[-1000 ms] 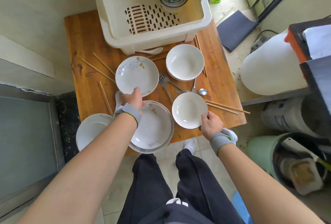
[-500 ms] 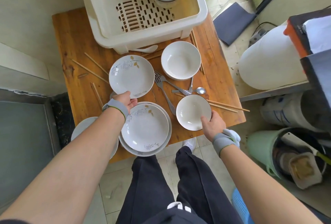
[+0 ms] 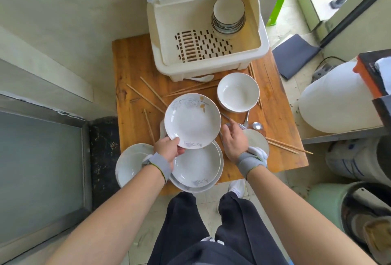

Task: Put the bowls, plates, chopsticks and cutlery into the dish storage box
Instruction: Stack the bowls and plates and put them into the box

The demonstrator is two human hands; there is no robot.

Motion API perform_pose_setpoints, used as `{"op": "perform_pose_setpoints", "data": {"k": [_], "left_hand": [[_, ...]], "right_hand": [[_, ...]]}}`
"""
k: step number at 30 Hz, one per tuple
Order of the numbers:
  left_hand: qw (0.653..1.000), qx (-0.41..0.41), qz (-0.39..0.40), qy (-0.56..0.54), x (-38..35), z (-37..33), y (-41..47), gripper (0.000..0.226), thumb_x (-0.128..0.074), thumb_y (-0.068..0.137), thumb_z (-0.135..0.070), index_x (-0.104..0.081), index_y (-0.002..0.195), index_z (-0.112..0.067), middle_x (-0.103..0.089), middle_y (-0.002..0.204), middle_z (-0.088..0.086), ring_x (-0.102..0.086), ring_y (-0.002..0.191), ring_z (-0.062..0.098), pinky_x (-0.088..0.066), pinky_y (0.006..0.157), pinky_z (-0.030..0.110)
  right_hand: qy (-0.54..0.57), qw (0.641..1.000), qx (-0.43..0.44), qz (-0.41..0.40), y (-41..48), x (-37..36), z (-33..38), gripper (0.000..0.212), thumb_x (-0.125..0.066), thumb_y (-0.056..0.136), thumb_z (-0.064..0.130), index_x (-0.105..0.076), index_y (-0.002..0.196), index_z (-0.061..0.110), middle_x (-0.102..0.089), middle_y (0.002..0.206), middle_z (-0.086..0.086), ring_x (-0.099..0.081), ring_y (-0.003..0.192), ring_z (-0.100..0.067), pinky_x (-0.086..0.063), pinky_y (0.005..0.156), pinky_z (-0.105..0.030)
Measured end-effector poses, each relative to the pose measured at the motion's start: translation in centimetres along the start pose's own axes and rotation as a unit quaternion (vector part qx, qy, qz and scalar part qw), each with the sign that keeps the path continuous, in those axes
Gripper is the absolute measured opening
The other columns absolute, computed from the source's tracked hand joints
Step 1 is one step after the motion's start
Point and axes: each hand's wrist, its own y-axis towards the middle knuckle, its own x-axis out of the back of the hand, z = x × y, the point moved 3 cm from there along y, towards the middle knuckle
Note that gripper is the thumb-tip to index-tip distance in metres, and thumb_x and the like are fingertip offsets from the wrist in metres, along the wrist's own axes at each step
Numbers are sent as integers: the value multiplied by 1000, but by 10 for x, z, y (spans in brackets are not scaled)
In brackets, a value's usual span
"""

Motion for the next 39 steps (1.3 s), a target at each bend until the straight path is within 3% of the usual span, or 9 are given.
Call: {"op": "perform_pose_setpoints", "data": {"k": [6, 8, 12, 16, 23, 27, 31, 35, 39], "left_hand": [[997, 9, -12, 78, 26, 55, -28, 11, -58, 93, -13, -68, 90, -9, -72, 86, 11, -67, 65, 22, -60, 78, 40], [993, 13, -15, 112, 31, 68, -33, 13, -57, 93, -14, -68, 87, -8, -73, 85, 12, -69, 63, 22, -61, 75, 39], [967, 28, -9, 251, 37, 84, -33, 27, -53, 93, -20, -66, 81, 0, -72, 68, 14, -64, 48, 22, -56, 48, 29], [929, 55, 16, 364, 44, 98, -26, 41, -46, 93, -33, -63, 72, -3, -70, 59, 8, -58, 42, 20, -50, 46, 27], [863, 24, 22, 505, 48, 106, -11, 58, -35, 90, -47, -69, 59, -10, -68, 50, -2, -67, 57, 19, -54, 76, 32], [830, -4, 14, 558, 48, 113, 2, 64, -33, 87, -58, -69, 63, -12, -69, 58, -1, -67, 61, 20, -56, 78, 36], [836, -35, -11, 547, 51, 99, -11, 68, -26, 91, -58, -65, 61, -12, -66, 58, 0, -61, 57, 19, -51, 68, 31], [869, -179, -51, 458, 55, 54, -47, 53, -42, 100, -36, -34, 50, -18, -38, 49, -1, -35, 48, 18, -23, 49, 29], [892, -253, -117, 355, 84, 34, -59, 40, -48, 97, -35, -44, 61, -19, -48, 54, -1, -44, 53, 19, -34, 52, 28]], "right_hand": [[-135, 988, 26, 69, -6, -12, -5, 38, -50, 92, 12, -60, 128, 19, -62, 120, -10, -59, 109, -33, -48, 94, -38], [-177, 980, 30, 90, -9, -16, -13, 36, -50, 91, 13, -64, 123, 21, -59, 113, -9, -58, 104, -34, -48, 89, -37], [-264, 956, 28, 127, -15, -25, -25, 31, -46, 94, 18, -64, 117, 25, -50, 103, -3, -55, 88, -29, -52, 80, -37], [-303, 942, 37, 136, -20, -34, -34, 30, -49, 98, 19, -62, 125, 23, -49, 104, -2, -53, 86, -25, -53, 83, -35], [-341, 931, 60, 118, -24, -43, -39, 29, -53, 98, 19, -57, 126, 14, -55, 106, -9, -55, 80, -27, -55, 78, -39], [-372, 918, 67, 122, -20, -42, -36, 25, -58, 94, 18, -61, 117, 8, -61, 107, -13, -62, 88, -34, -54, 76, -39], [-368, 921, 53, 116, -22, -36, -31, 26, -57, 94, 20, -60, 118, 11, -60, 107, -11, -57, 80, -29, -49, 69, -34], [-344, 931, 84, 91, -29, -36, -8, 35, -49, 96, 30, -51, 129, 18, -53, 118, -9, -61, 98, -33, -54, 77, -40], [-262, 951, 100, 128, -34, -60, 17, 43, -40, 101, 35, -45, 140, 19, -48, 141, -7, -57, 117, -32, -50, 95, -42]]}}
